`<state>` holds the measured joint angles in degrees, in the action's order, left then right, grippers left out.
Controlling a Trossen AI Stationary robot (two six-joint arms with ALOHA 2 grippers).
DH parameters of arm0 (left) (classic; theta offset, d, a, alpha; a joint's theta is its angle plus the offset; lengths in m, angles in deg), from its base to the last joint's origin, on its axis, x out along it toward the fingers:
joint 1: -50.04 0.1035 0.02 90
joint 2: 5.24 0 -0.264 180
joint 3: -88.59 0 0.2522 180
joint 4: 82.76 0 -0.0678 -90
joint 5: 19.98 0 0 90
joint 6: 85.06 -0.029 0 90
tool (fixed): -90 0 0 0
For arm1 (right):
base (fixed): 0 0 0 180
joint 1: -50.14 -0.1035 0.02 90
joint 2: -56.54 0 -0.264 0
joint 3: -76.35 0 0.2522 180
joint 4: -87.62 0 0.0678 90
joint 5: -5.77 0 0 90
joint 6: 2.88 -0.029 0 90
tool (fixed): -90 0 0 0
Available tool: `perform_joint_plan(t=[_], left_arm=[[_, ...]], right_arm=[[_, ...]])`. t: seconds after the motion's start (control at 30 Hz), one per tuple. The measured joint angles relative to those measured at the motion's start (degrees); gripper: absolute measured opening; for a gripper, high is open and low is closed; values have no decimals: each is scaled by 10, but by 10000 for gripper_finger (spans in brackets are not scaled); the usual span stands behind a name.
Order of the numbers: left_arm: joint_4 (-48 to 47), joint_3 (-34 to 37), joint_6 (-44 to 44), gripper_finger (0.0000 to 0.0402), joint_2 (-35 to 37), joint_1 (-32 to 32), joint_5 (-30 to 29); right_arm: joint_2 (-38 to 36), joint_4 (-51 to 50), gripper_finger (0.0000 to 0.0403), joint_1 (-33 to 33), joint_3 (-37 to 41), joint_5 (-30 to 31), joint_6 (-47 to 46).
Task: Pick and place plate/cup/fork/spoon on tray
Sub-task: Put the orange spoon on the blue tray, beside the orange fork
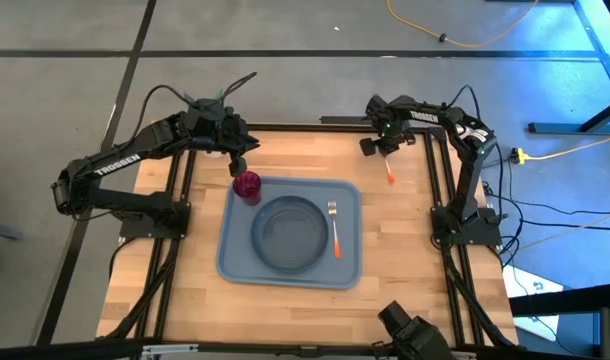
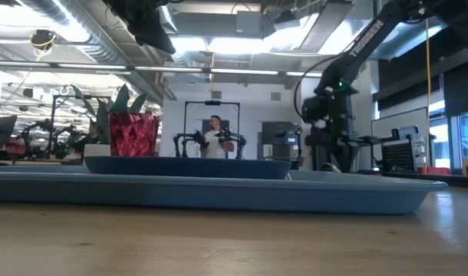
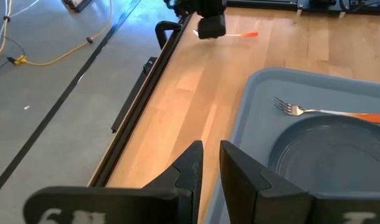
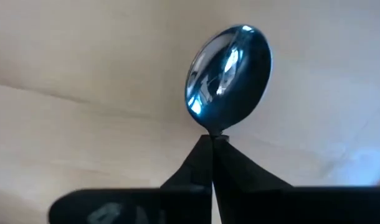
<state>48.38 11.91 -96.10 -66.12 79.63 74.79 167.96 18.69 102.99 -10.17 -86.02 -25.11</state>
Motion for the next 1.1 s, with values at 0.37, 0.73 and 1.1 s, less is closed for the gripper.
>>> perform_joint_plan(t=[0.37,0.73,1.1], left_arm=[[-1,0,-1,47,0,0,8],[-8,0,-67,47,0,-5,9],[-44,0,-123,47,0,-11,144]], right_arm=[[-73,-84,1,-73,-5,1,-73],[-130,-108,0,-254,-6,0,-268],[-133,-71,0,-417,-6,-11,-498]])
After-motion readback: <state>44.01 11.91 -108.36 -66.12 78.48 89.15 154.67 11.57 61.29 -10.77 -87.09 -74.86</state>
